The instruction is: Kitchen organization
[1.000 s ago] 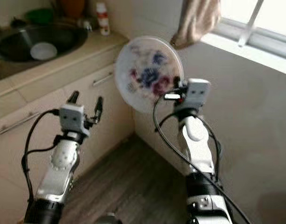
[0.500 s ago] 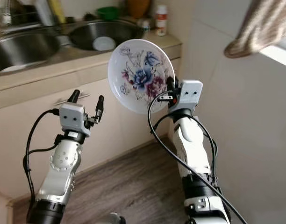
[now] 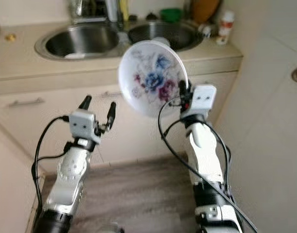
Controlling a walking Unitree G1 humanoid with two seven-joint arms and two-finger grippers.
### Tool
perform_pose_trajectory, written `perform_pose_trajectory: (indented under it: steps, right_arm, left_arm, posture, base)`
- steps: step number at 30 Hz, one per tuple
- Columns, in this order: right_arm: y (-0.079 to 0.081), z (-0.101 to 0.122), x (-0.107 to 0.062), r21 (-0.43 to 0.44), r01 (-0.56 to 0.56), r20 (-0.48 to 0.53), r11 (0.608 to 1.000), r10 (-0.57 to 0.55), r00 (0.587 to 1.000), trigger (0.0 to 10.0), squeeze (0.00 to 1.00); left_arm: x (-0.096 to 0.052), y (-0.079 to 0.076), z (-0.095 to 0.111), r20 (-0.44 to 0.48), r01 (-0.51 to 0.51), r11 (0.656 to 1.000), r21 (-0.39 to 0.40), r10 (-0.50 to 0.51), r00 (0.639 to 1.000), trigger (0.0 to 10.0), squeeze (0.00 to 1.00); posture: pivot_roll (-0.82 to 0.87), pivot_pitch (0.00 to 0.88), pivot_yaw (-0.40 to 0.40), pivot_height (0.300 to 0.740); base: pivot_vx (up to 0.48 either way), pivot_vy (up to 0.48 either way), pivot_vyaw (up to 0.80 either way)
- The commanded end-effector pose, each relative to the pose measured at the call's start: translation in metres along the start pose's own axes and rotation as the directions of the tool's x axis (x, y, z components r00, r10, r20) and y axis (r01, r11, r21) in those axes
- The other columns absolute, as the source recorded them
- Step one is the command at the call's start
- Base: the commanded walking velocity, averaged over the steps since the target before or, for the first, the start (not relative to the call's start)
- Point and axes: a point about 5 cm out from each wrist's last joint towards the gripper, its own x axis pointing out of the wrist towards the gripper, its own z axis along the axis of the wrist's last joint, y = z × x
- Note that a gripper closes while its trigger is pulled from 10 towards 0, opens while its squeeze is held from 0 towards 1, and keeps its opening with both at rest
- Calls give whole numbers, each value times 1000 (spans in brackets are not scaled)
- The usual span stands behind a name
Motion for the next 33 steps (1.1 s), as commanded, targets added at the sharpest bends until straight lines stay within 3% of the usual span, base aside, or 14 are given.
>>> perform_pose_trajectory:
  steps: [1, 10, 13, 14, 17, 18, 21, 33]
  right_arm:
    - [4, 8, 5, 19, -6, 35, 1000, 5, 999, 0, 0]
    - [5, 7, 5, 9, -18, 36, 1000, 18, 999, 0, 0]
    - [8, 9, 6, 8, -32, 41, 999, 31, 999, 0, 0]
    - [7, 10, 6, 35, -28, 44, 999, 27, 999, 0, 0]
    - [11, 20, 12, 265, -36, 40, 964, 26, 999, 0, 0]
    - [11, 20, 12, 265, -36, 40, 964, 26, 999, 0, 0]
    - [11, 23, 16, 384, -28, 30, 923, 18, 999, 0, 0]
    - [18, 27, 17, 435, -77, 28, 897, 72, 997, 0, 0]
  left_arm:
    - [2, 0, 1, 7, 2, 1000, -3, -2, 1000, 10000, 0]
    - [3, 0, 2, 14, 2, 1000, -2, -2, 1000, 10000, 0]
    - [3, 0, 3, 16, 2, 1000, -2, -2, 1000, 10000, 0]
    - [3, 0, 3, 16, 2, 1000, -3, -2, 1000, 10000, 0]
    - [3, 0, 3, 16, 2, 1000, -4, -1, 1000, 10000, 0]
    - [3, 0, 3, 16, 2, 1000, -4, -1, 1000, 10000, 0]
    - [3, -1, 4, 17, 2, 1000, -5, -2, 1000, 10000, 0]
    - [4, -2, 4, 19, 4, 1000, -8, -4, 1000, 10000, 0]
  posture:
    - [47, 0, -37, 740]
    - [47, 0, -38, 740]
    - [46, 0, -40, 740]
    - [47, 0, -40, 740]
    - [45, 0, -40, 740]
    - [45, 0, -40, 740]
    - [45, 0, -42, 740]
    - [46, 0, -46, 740]
  base:
    - [349, 0, 0]
    - [350, 0, 0]
    - [349, 0, 725]
    - [349, 0, 800]
    - [349, 0, 0]
    - [349, 0, 0]
    - [344, 0, 0]
    - [339, 0, 0]
